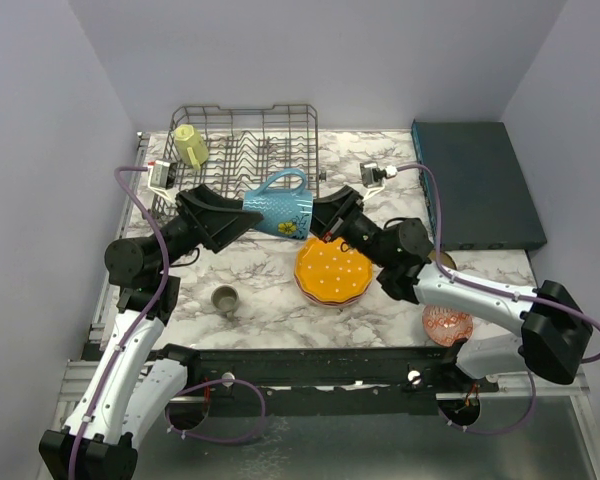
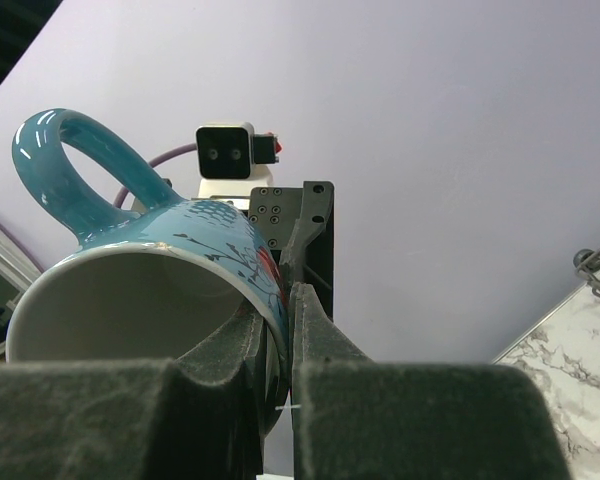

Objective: Load the mixed dishes into the dish rack
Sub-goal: Turn the cup upside down in the dish rack.

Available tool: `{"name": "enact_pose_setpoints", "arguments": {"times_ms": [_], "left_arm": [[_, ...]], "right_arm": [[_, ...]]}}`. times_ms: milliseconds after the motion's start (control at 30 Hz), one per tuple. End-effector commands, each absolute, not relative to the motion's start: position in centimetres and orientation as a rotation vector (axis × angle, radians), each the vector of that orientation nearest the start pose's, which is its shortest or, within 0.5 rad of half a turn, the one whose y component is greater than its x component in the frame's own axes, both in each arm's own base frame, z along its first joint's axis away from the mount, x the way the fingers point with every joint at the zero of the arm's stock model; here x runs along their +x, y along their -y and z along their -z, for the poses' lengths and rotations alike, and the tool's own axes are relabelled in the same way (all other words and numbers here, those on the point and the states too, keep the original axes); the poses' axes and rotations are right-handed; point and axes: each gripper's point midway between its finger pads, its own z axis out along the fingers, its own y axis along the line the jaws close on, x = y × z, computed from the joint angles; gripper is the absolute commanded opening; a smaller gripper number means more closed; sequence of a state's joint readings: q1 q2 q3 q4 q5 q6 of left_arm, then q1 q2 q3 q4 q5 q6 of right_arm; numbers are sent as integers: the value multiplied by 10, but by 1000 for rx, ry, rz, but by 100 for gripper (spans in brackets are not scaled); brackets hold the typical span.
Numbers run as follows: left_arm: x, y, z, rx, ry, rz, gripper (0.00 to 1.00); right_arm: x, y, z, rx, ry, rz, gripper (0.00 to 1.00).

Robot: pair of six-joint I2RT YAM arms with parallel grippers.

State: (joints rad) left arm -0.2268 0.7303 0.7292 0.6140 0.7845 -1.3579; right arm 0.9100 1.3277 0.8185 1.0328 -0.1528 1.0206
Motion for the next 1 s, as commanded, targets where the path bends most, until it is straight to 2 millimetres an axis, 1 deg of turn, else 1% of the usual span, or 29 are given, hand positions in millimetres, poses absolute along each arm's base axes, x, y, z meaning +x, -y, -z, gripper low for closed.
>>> {"name": "enact_pose_setpoints", "arguments": {"times_ms": [0, 333, 433, 600, 733, 967], "left_arm": [[166, 192, -461, 166, -1247, 1729, 99], [171, 192, -455, 162, -1246, 1702, 99], [172, 192, -454, 157, -1245, 1695, 99], [175, 191, -453, 147, -1242, 1687, 99], [177, 191, -453, 146, -1243, 1685, 99], [178, 192, -452, 146, -1247, 1685, 99]], "right_arm": [[197, -365, -445, -110, -1089, -1878, 1], [199, -372, -449, -110, -1097, -1872, 1], [200, -375, -447, -110, -1115, -1848, 1], [202, -375, -445, -95, -1122, -1832, 0], [208, -378, -441, -81, -1168, -1785, 1], [212, -377, -442, -55, -1175, -1755, 1]]}}
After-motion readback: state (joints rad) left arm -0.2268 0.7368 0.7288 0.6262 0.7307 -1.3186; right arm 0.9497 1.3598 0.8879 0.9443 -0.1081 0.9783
